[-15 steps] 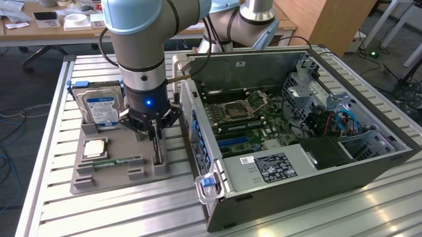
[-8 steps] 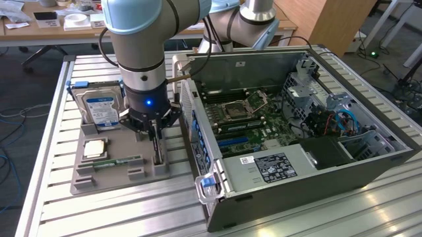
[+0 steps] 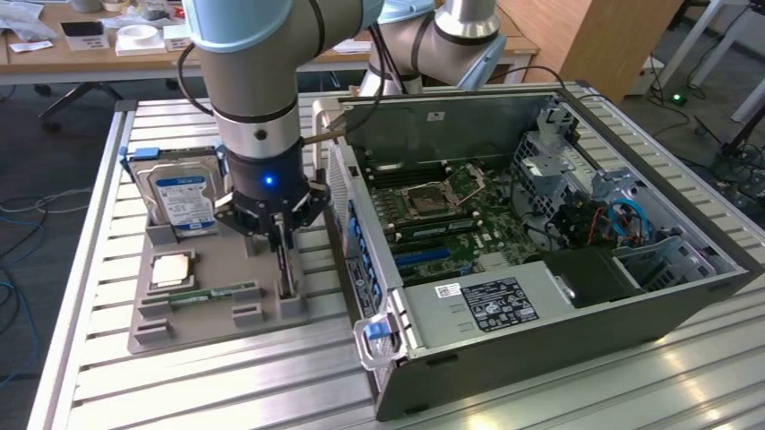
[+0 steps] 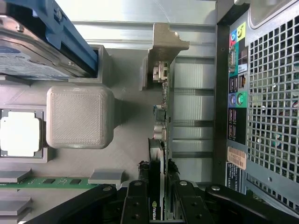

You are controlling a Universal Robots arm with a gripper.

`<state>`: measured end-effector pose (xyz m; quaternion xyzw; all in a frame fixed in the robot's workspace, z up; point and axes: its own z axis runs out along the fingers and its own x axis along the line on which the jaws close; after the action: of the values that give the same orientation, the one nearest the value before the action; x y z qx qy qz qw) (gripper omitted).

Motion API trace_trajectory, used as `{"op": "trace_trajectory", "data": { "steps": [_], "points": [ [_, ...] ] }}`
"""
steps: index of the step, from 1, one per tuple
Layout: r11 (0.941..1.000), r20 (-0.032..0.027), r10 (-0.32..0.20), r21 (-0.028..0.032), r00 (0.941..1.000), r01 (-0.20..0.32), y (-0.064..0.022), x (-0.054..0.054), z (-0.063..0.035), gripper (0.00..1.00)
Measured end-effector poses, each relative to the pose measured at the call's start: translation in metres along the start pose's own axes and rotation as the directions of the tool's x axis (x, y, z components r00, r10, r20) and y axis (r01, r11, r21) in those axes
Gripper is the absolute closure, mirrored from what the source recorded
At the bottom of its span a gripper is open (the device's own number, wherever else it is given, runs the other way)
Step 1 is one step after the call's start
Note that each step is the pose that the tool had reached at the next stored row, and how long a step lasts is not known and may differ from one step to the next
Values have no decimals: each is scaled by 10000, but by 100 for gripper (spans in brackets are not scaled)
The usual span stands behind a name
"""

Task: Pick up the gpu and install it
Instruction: 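Pick up the gpu and move the gpu toward the slot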

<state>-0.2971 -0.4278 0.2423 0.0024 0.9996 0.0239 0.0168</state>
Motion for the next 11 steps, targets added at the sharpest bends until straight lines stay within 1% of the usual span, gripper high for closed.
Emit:
{"op": "trace_trajectory", "data": {
  "steps": [5, 11],
  "points": [
    [10000, -1, 0, 0, 10000, 0, 5, -3, -98, 74],
    [10000, 0, -1, 0, 10000, 1, 13, -9, -252, 74]
  ]
}}
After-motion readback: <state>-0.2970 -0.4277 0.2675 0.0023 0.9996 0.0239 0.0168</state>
